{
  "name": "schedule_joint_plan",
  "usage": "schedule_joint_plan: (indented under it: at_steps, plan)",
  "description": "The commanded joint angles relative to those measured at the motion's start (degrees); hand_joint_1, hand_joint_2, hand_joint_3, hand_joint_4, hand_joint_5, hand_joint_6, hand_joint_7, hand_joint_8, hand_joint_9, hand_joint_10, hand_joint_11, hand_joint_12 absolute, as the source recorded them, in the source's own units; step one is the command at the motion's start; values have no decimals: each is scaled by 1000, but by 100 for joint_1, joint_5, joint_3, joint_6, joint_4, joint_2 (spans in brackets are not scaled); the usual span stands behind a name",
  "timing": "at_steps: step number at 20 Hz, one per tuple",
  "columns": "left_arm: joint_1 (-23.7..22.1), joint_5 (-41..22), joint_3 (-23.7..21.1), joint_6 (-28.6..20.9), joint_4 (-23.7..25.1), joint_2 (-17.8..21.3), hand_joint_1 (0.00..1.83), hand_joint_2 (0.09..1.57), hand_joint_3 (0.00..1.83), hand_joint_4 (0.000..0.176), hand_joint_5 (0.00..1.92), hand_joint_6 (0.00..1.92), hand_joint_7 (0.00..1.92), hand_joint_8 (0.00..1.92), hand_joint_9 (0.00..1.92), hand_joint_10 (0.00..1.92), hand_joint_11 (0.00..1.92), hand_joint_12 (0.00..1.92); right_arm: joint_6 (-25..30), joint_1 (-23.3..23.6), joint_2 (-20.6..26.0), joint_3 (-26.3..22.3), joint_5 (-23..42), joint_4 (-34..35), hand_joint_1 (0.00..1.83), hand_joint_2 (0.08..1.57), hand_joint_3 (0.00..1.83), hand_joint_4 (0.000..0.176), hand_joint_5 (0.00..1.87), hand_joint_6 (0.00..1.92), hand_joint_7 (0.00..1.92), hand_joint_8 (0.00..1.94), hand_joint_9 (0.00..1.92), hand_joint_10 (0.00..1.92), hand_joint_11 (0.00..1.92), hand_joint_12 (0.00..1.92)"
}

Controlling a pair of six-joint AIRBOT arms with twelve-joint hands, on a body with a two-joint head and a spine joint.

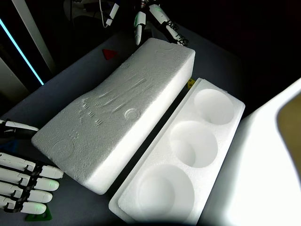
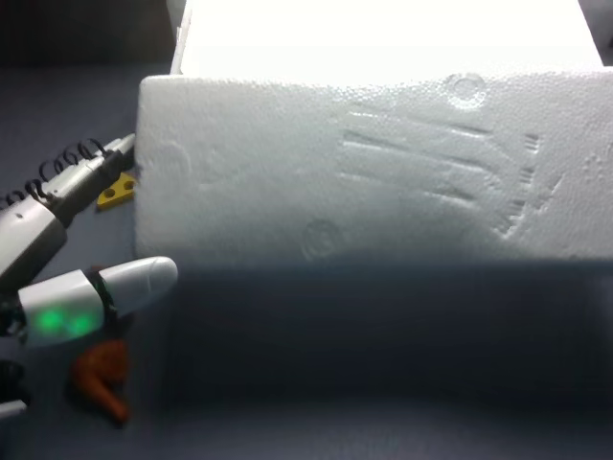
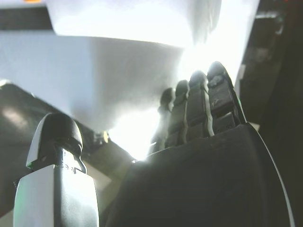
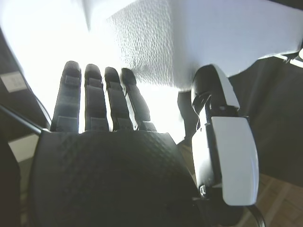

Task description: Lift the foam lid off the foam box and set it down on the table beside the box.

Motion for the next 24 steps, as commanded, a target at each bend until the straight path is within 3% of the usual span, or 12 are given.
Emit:
schedule_joint_plan:
  at_steps: [1,7,9,11,13,15,18,21,22,23,24]
  plan:
    - [-7,-574,50,-84,27,-36,358,1092,0,20,69,5,0,0,0,0,0,0,61,-6,15,49,639,-19,474,1205,0,0,68,91,0,0,0,0,0,0]
    - [8,-358,143,-135,-28,-163,378,1095,0,17,78,7,0,0,0,0,0,0,162,-37,-117,185,427,60,447,1237,9,0,55,62,0,0,0,0,7,3]
    - [8,-357,152,-164,-29,-183,400,1096,0,5,81,7,0,0,0,0,0,0,193,-37,-130,198,418,61,468,1236,5,0,54,53,0,0,0,0,27,17]
    - [8,-369,143,-165,-17,-176,397,1084,0,12,83,7,0,0,0,0,0,0,205,-37,-130,198,418,51,464,1225,0,0,70,55,0,0,0,0,1,12]
    - [6,-325,169,-163,-36,-184,379,1090,0,8,80,5,0,0,0,0,0,0,205,-37,-132,237,370,66,452,1239,6,0,52,42,0,0,0,0,21,27]
    - [6,-293,205,-162,-100,-209,400,1090,0,0,86,7,0,0,0,0,0,0,205,-27,-152,283,312,94,465,1238,0,0,53,7,0,0,0,0,0,513]
    - [8,-252,280,-154,-242,-234,412,1104,5,0,59,0,0,0,0,0,0,0,183,-26,-161,366,226,266,487,1222,0,0,0,0,0,0,0,0,0,605]
    - [2,-255,288,-189,-204,-265,426,1109,4,4,59,4,0,0,0,0,16,7,224,-29,-200,386,180,254,484,1204,0,0,0,0,0,0,0,0,0,550]
    - [1,-249,276,-204,-166,-278,425,1108,4,17,70,8,0,0,0,0,22,11,247,-29,-224,385,178,210,484,1205,0,0,0,0,0,0,0,0,0,552]
    - [1,-246,272,-217,-151,-290,424,1106,2,27,73,9,0,0,0,0,42,22,264,-28,-233,381,177,183,493,1205,0,0,0,0,0,0,0,0,0,502]
    - [1,-246,272,-227,-145,-299,422,1114,5,23,66,6,0,0,0,0,45,28,271,-27,-234,378,177,168,479,1211,0,0,0,0,0,0,0,0,0,349]
